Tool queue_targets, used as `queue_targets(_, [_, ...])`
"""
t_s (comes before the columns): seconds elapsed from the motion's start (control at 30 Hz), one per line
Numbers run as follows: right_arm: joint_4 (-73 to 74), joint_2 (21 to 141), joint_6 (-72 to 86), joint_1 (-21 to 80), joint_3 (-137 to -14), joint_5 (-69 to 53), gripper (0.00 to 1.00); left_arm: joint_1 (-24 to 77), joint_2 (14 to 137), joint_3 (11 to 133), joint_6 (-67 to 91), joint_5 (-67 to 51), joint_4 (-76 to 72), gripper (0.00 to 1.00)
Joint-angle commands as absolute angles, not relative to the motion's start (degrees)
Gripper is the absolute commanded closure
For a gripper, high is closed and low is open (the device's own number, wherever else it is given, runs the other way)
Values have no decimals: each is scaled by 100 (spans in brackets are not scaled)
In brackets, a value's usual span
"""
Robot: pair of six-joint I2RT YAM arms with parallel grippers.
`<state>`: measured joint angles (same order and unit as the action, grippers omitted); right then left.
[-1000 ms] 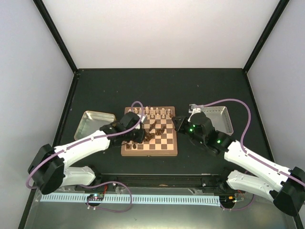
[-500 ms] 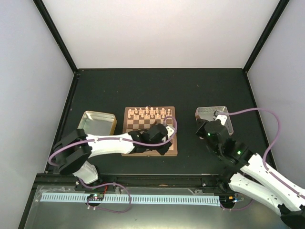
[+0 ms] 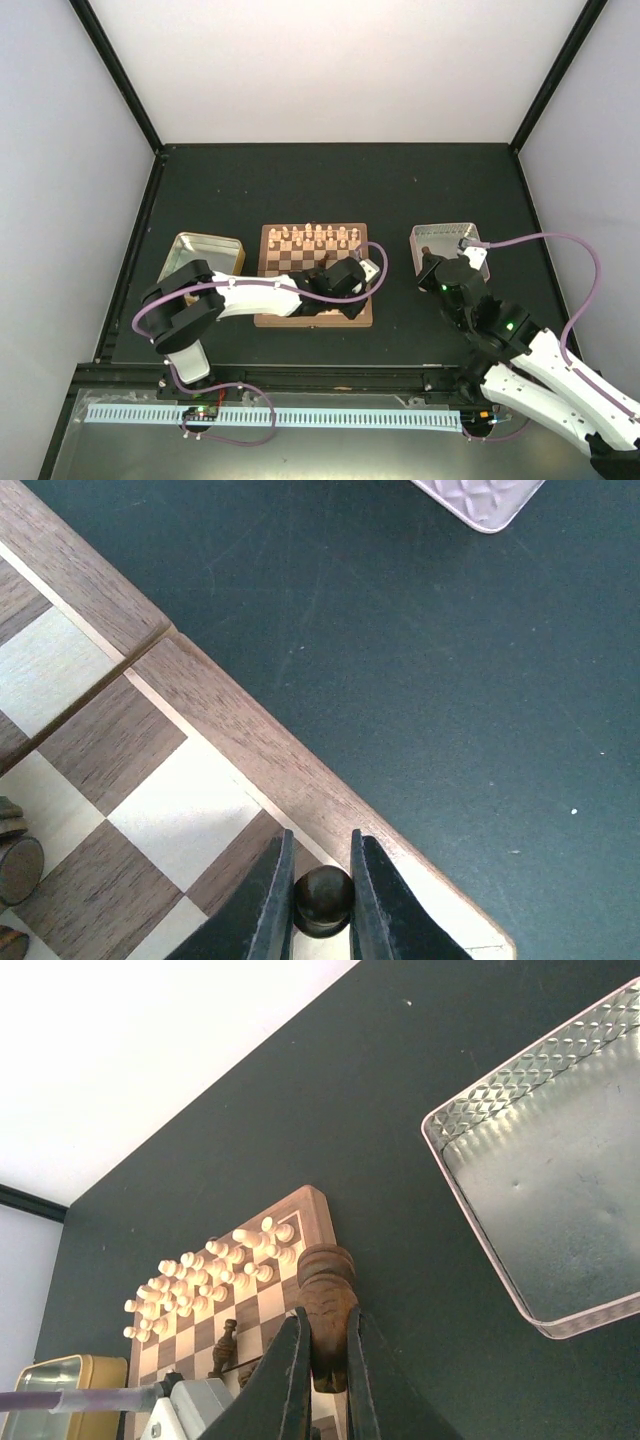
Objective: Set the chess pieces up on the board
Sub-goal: Place the chess piece on the chessboard.
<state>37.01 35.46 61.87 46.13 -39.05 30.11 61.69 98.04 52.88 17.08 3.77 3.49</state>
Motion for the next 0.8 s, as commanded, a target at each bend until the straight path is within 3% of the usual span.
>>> queue_targets(0.0, [3701,3546,6234,4588,-3866,3246,95,6202,9878,5374,1661,616,296,95])
queue_targets(0.37, [3600,3612,6216,4588,-3858,3175,95,6196,10002,5254,1761,752,279,91])
queue_targets(0.63, [3602,3617,6196,4596,-3884,3153,95,6196,10072,5195,1780,710,236,79])
queue_targets(0.77, [3575,3621,6192,4591,-3891,3131,95,6196,10019,5173,1784,703,234,65])
